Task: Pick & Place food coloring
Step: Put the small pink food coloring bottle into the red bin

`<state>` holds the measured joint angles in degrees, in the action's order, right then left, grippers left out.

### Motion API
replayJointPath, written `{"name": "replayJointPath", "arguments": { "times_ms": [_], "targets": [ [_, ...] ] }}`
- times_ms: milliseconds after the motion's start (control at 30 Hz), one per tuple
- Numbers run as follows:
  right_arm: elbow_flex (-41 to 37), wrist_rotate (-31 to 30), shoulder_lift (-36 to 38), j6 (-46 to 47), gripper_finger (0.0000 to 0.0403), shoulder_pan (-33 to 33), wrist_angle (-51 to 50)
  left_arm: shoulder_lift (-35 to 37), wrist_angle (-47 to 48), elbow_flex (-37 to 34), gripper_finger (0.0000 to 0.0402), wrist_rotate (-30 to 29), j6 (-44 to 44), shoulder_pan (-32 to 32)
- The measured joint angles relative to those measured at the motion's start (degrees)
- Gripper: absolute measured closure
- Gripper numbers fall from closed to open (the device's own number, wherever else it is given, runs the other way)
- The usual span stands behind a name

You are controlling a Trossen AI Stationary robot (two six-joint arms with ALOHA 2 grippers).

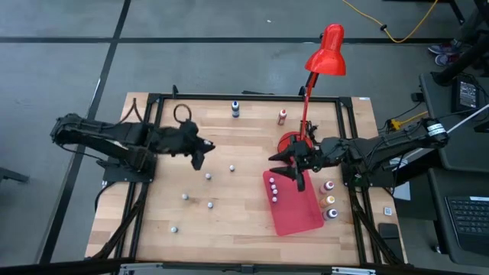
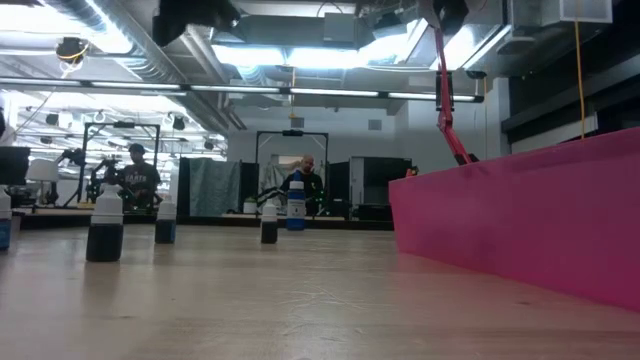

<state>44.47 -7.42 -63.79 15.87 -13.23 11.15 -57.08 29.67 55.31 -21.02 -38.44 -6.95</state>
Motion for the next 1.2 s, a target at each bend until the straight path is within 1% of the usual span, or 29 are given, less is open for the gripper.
{"name": "replayJointPath", "arguments": {
  "times_ms": [67,200,300,433,500,600,733,867,967,1067,1200],
  "targets": [
    [0.0,0.05,-0.18,-3.37,0.0192,-0.05,0.01,-0.63,-1.73,1.68,0.0338,3.5,1.56,2.12],
    [0.0,-0.76,-0.2,-19.07,0.0168,-0.59,-0.12,-2.11,-4.13,4.02,0.0338,11.3,1.72,5.77],
    [0.29,-3.23,-0.2,-26.89,0.016,-0.55,0.05,-3.33,-6.0,5.57,0.0338,17.14,1.02,7.51],
    [2.59,-3.55,-0.61,-36.5,0.0154,-0.48,0.02,-5.47,-8.35,7.01,0.0338,24.55,-0.67,9.22],
    [3.87,-3.46,-1.31,-38.3,0.0151,0.05,-0.21,-6.43,-9.53,7.22,0.0338,27.9,-1.24,9.81],
    [5.96,-3.45,-2.84,-38.51,0.0142,0.93,-0.19,-7.9,-11.19,7.37,0.0338,32.23,-2.32,10.38],
    [8.66,-2.55,-5.94,-38.82,0.0126,1.25,-0.36,-9.84,-12.15,7.37,0.0338,36.04,-4.21,10.52],
    [11.74,-1.21,-9.51,-39.37,0.0108,1.25,-0.24,-11.18,-12.39,7.35,0.0338,37.91,-4.34,10.5],
    [14.42,-0.09,-12.48,-40.62,0.01,1.25,-1.64,-11.94,-15.03,7.37,0.0338,39.61,-4.39,10.5],
    [18.13,0.06,-15.36,-41.51,0.0096,1.52,-4.56,-12.09,-17.12,7.39,0.0338,40.63,-4.51,10.5],
    [23.57,0.09,-18.97,-41.64,0.0095,2.27,-10.04,-12.11,-17.04,7.37,0.0338,43.56,-5.93,10.88]
  ]
}}
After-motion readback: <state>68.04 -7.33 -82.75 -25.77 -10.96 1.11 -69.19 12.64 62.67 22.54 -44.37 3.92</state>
